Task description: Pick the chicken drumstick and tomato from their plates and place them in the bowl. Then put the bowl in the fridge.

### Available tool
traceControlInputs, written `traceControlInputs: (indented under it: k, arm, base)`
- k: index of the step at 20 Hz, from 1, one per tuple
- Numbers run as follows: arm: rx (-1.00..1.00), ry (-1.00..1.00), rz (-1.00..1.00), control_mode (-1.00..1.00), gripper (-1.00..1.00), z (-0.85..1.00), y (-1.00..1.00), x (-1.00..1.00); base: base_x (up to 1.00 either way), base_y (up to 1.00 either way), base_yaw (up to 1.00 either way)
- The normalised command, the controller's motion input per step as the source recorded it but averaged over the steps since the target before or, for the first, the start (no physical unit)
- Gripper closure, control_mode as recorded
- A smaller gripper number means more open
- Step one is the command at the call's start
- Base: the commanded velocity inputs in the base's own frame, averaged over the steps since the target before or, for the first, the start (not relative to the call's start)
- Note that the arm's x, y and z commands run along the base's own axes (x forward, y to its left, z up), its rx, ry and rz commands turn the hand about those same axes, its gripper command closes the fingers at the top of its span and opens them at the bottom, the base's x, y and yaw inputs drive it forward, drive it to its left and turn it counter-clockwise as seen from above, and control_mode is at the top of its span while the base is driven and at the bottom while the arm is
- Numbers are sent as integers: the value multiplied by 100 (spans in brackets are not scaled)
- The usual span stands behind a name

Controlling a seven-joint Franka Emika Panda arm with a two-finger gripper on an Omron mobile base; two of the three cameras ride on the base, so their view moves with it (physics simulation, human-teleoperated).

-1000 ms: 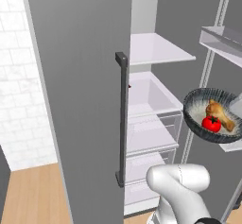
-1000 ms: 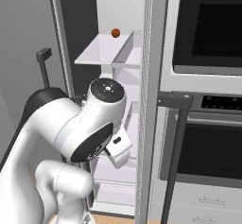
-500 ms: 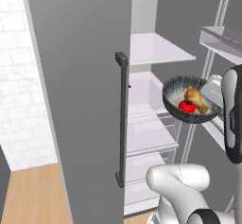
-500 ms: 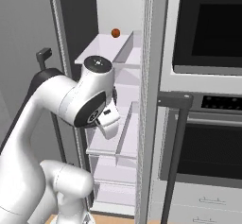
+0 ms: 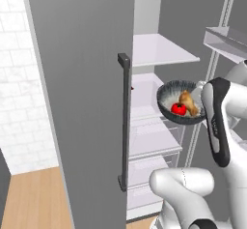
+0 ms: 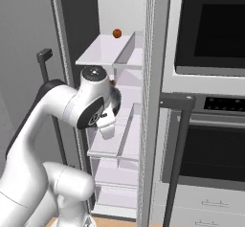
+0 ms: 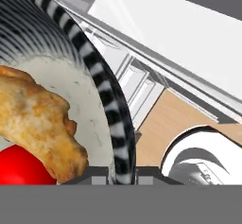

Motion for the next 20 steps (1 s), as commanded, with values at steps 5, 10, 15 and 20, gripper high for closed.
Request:
traceControlInputs:
  k: [5,10,15,20]
  arm:
    - [0,0,-2,-100,100,-6,9,100]
    - [0,0,-3,-100,100,-36,5,98]
    - [0,0,-2,-100,100,-54,24,68]
    - [0,0,-3,-100,100,-33,13,55]
  base:
    - [0,0,0]
    - [0,0,0]
    - [0,0,0]
    - [0,0,0]
